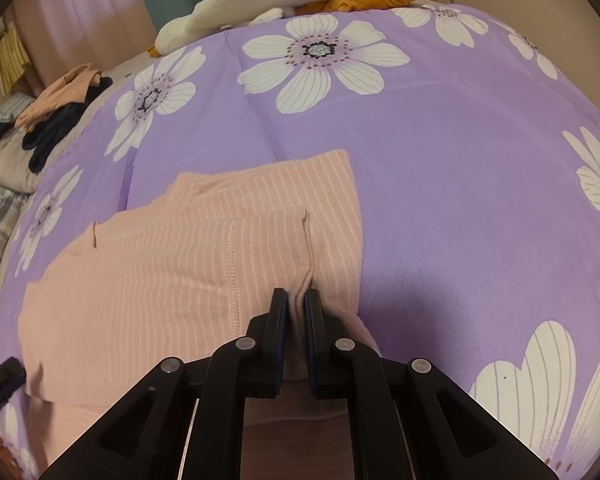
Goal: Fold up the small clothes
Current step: 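Move both grippers to the hem of the folded shirt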
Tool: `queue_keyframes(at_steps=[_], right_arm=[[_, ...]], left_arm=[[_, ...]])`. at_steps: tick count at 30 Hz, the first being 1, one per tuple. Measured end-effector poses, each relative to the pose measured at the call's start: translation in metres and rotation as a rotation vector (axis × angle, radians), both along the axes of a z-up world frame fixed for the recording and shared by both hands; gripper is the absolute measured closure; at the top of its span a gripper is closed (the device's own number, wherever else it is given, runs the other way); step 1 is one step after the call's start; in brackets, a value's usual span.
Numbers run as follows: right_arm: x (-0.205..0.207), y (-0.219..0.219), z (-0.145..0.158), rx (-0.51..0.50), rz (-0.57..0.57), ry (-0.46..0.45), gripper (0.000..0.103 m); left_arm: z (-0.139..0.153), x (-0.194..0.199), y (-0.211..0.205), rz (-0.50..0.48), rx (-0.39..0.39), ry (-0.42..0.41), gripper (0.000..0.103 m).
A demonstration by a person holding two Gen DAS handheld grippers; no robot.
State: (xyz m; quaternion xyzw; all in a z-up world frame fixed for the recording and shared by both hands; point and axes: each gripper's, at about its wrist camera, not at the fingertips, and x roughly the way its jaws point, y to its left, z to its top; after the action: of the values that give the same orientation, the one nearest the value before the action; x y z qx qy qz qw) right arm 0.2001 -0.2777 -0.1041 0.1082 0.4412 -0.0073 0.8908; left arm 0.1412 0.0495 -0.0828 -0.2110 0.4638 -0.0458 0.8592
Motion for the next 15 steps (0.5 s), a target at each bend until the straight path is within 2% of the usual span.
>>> queue_keyframes(at_steps=[1, 2, 4, 5, 6, 10, 12, 15], right_arm=[[-0.001, 0.000, 0.002, -0.003, 0.004, 0.002, 0.096], [-0.002, 0.001, 0.005, -0.002, 0.007, -0.001, 0.090], [-0.008, 0.002, 0.010, 0.022, 0.020, -0.013, 0.069], [-0.012, 0.003, 0.015, 0.039, 0.030, -0.027, 0.050], [-0.018, 0.005, 0.023, 0.048, 0.034, -0.053, 0.039], [-0.038, 0.012, 0.052, -0.008, 0.038, -0.134, 0.033], [-0.052, 0.014, 0.071, -0.027, 0.043, -0.186, 0.023], [-0.071, 0.015, 0.093, -0.037, 0.054, -0.252, 0.016]], left_arm=[[0.005, -0.004, -0.001, -0.003, 0.008, -0.011, 0.034], [0.011, -0.008, -0.001, -0.005, 0.018, -0.024, 0.033], [0.021, -0.015, -0.002, 0.003, 0.027, -0.050, 0.028], [0.025, -0.018, -0.002, 0.006, 0.028, -0.063, 0.024], [0.030, -0.022, -0.002, 0.008, 0.025, -0.075, 0.021], [0.048, -0.040, -0.006, -0.004, 0.020, -0.118, 0.016], [0.055, -0.047, -0.009, -0.008, 0.022, -0.136, 0.013], [0.066, -0.060, -0.011, -0.009, 0.019, -0.172, 0.009]])
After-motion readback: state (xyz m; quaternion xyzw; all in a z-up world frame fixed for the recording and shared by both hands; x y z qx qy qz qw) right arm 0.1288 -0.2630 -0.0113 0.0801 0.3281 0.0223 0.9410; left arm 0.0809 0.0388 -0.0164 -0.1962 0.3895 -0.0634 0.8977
